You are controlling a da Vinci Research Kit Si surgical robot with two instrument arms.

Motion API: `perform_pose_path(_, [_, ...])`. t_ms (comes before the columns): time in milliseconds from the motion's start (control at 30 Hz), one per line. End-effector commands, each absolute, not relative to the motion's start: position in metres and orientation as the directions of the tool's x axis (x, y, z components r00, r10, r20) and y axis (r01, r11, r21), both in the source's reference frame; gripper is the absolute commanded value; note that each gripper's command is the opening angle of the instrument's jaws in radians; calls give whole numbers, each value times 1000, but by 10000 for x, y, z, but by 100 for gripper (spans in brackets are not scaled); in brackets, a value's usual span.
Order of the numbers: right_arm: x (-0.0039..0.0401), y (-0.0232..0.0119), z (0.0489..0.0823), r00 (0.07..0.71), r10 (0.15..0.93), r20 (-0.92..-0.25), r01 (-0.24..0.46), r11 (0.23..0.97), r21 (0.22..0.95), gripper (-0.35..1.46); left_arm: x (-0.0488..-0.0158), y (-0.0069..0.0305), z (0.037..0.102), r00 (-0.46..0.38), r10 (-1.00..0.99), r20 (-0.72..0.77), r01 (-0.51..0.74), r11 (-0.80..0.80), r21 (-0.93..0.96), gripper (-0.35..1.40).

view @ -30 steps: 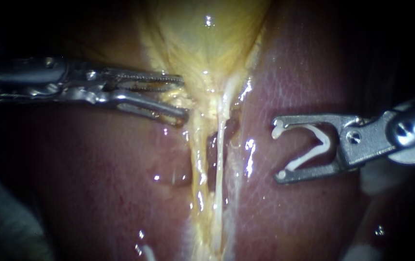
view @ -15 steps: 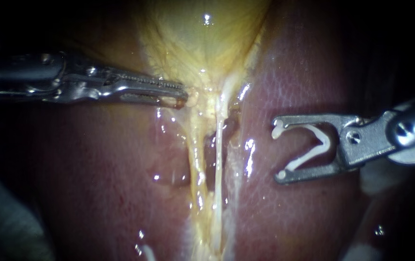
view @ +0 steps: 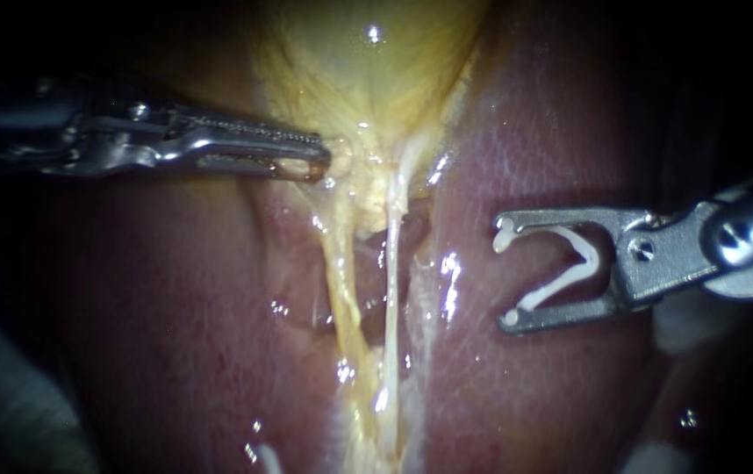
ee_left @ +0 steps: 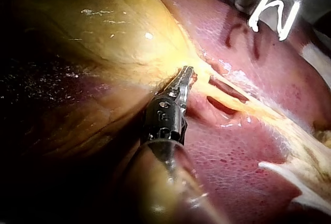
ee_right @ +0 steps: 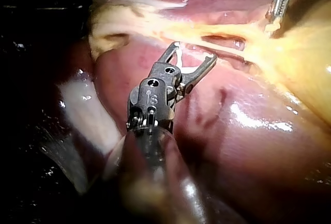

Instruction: Grabbing gallbladder

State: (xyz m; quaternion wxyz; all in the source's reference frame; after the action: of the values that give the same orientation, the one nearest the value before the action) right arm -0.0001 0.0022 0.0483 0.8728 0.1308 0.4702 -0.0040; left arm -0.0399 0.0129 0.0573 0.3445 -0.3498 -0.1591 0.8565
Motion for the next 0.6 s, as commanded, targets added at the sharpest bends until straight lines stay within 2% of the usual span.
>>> perform_pose_path(33, [-1,22,483,558,116,-822,130,966,224,49,-396,130,569,-517,702,-490,-482,-712,-512,-35])
perform_pose_path(267, [-1,22,483,558,116,-822,130,966,224,49,-379,143,546,-499,713,-492,-497,-701,-512,-35])
perform_pose_path(600, [-1,23,483,558,116,-822,130,966,224,49,-380,143,542,-495,717,-491,-502,-697,-512,-35])
